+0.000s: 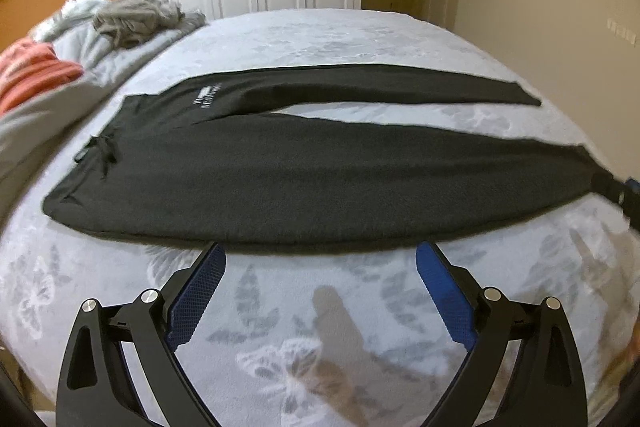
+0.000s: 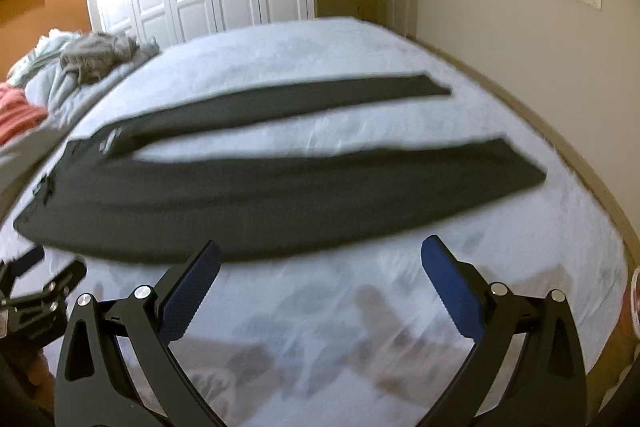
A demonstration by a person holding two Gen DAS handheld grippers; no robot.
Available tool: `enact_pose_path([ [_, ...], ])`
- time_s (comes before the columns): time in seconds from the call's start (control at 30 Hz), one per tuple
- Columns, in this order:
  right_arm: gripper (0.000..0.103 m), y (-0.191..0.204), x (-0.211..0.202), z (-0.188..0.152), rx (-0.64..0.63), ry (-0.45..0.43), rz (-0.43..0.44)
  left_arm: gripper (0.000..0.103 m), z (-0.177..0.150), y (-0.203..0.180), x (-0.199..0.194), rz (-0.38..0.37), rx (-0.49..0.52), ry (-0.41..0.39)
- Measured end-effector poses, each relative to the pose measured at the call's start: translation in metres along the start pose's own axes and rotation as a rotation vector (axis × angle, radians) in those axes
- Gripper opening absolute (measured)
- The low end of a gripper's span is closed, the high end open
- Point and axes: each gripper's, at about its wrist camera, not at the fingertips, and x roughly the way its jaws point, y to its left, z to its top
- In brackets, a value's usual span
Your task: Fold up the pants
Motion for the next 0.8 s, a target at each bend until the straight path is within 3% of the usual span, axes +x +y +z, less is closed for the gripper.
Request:
enact_pose_path([
  [0.1, 0.098, -0.022, 0.019, 0.043, -0.053, 0.031, 0.002, 0.095, 0.024, 0.015, 0.009, -0.031, -0.021, 0.019],
  [0.23, 0.098, -0.068, 0.080, 0.098, -0.075, 0.073, -0.065, 0.095, 0.069, 0.060, 0.032, -0.068, -0.123, 0.052],
  [0.43, 0.098, -0.157, 0.205, 0.160, 0.174, 0.162, -0.036, 0.095, 0.149, 0.184, 0.107, -0.043, -0.456, 0.102],
  [0.57, 0.098, -0.192, 0.275, 0.190, 0.338, 0.185, -0.024, 0.095, 0.187, 0.278, 0.162, 0.051, -0.692, 0.101],
  [0.67, 0.098, -0.203, 0.318, 0.208, 0.366, 0.191, -0.053, 0.095, 0.203, 0.320, 0.202, 0.145, -0.722, 0.128],
  [0.8, 0.098, -0.204, 0.380, 0.220, 0.376, 0.250, -0.087, 0.095, 0.218, 0.334, 0.257, 0.166, -0.665, 0.175],
])
